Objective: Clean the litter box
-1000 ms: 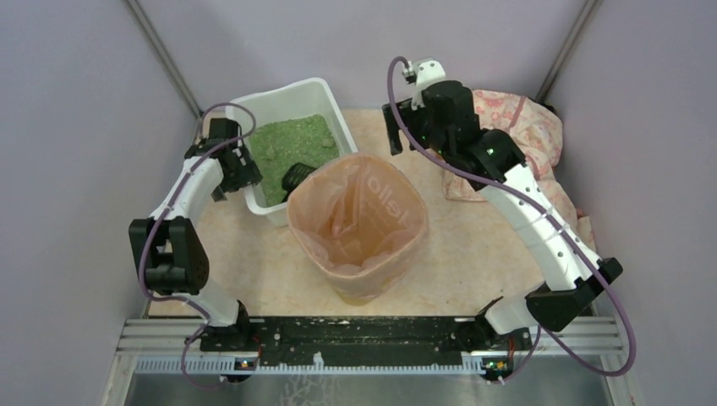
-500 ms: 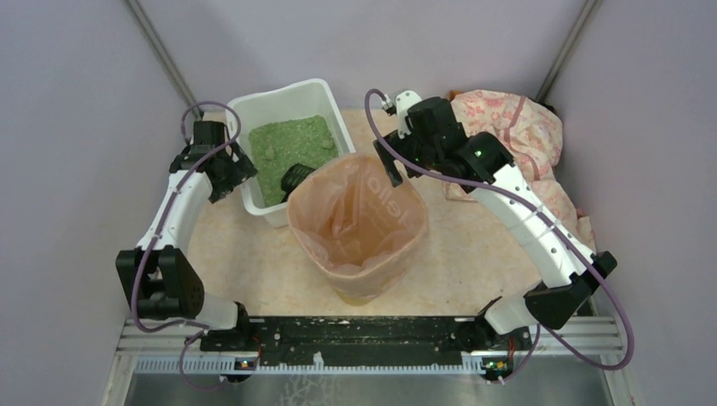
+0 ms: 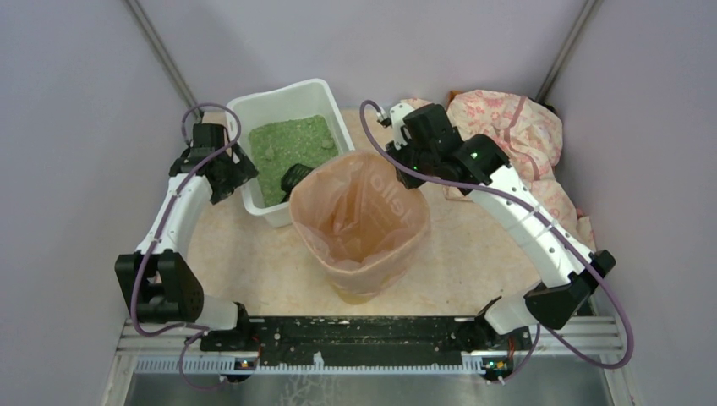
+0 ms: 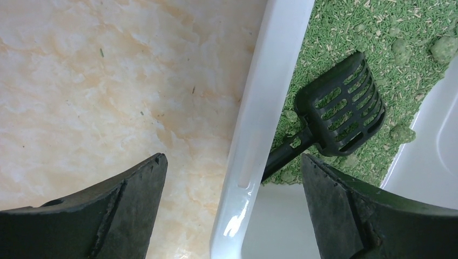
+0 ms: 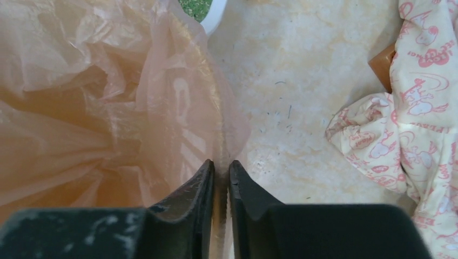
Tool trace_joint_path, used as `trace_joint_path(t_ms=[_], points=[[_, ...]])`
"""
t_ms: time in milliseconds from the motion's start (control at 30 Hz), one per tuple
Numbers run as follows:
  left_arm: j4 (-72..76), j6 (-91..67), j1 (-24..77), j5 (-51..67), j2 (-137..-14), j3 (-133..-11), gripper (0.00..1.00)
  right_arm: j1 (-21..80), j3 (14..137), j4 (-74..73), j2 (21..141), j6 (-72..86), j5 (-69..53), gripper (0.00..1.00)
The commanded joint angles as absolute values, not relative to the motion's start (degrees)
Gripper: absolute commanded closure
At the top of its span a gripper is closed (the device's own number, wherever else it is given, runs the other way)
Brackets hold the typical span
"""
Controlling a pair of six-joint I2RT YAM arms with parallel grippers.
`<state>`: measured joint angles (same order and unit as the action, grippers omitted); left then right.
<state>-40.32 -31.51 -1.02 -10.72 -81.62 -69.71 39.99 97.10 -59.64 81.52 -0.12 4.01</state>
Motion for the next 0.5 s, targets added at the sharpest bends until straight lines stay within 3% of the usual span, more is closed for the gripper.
trace_joint_path(t_ms=[0,67,300,467], points=[[-39.15,-30.77,-1.31,-9.56,-79.97,-68.84,0.01,40.28,97.75,-58.11,81.65,-0.61,5.91,0.93],[-38.91,-30.68,-1.28,-9.42,-79.79,-68.47,0.01,40.32,98.1,-58.02,81.88,-0.82,7.22,1.0],[-38.22,-29.64,-1.32,-7.82,-79.47,-68.03,0.02,39.83,98.9,-58.53,81.6,-3.22,15.52,1.0],[-37.64,-28.54,-1.28,-6.41,-78.82,-67.97,0.01,33.66,99.36,-59.83,80.53,-3.9,15.97,1.0]])
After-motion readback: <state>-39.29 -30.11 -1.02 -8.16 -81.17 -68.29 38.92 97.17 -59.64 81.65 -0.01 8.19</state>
